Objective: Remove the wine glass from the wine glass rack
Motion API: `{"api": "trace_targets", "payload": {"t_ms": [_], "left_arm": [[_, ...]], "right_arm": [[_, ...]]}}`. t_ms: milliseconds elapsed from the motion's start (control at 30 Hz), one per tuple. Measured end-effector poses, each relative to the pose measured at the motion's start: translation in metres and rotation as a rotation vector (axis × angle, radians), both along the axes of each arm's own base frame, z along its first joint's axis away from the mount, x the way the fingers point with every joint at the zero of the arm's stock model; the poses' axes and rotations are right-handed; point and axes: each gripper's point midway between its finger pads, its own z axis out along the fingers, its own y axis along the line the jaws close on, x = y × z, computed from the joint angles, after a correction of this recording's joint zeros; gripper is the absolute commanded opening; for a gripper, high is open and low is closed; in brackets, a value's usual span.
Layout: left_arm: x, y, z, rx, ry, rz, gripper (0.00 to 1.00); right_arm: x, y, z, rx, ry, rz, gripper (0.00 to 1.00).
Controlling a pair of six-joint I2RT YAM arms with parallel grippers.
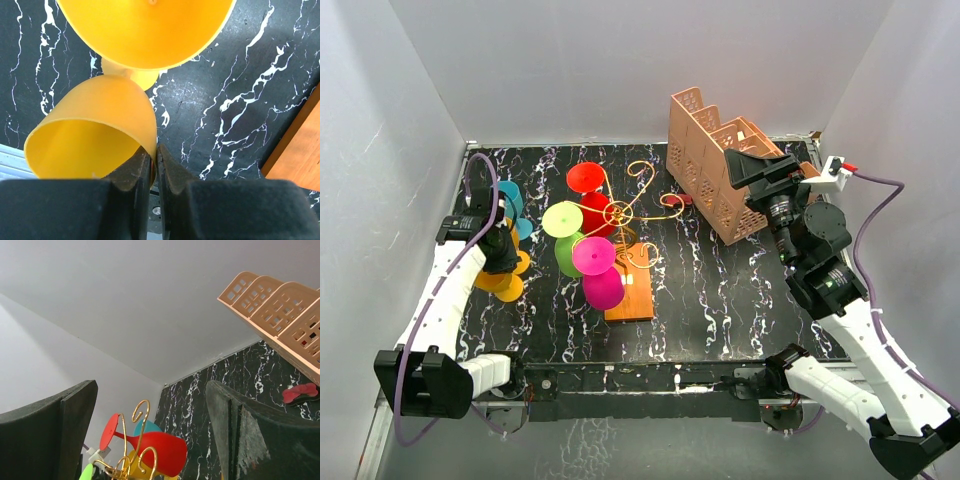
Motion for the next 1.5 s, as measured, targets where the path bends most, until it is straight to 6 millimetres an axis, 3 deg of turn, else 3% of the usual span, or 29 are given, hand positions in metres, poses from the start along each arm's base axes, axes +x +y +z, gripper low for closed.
{"api": "trace_targets", "payload": {"t_ms": [167,500,633,867,1033,1200,1500], "left_arm": [[0.0,0.004,-0.004,0.017,0.003,0.014,0.17],[-0.002,0.011,0.001,0.048,0.004,0.035,0.53],[0.005,0.01,0.024,0.039,-0.061,0.037,0.65],[0.021,-0.004,0.091,-0.04,-0.297,0.006,0.87],[0.021,-0.021,0.125,-0.135,-0.457,-0.046,0.92],[0.023,-0.04,0.146,-0.231,-0.549,-0.1,0.94],[0.03,-0.066,0.159,-0.358,-0.617,-0.178,0.96]], "right_arm": [[-0.001,-0.001,0.0,-0.027,-0.008,-0.006,0.98],[-0.004,0.002,-0.001,-0.145,-0.038,0.015,0.98],[-0.009,0.008,-0.002,-0.249,-0.073,0.055,0.98],[-0.013,0.012,-0.024,-0.431,-0.054,0.102,0.99],[-0.018,0.018,-0.037,-0.539,-0.031,0.159,0.98],[-0.021,0.028,-0.029,-0.613,-0.043,0.232,0.99],[-0.036,0.088,-0.012,-0.766,-0.135,0.62,0.98]]}}
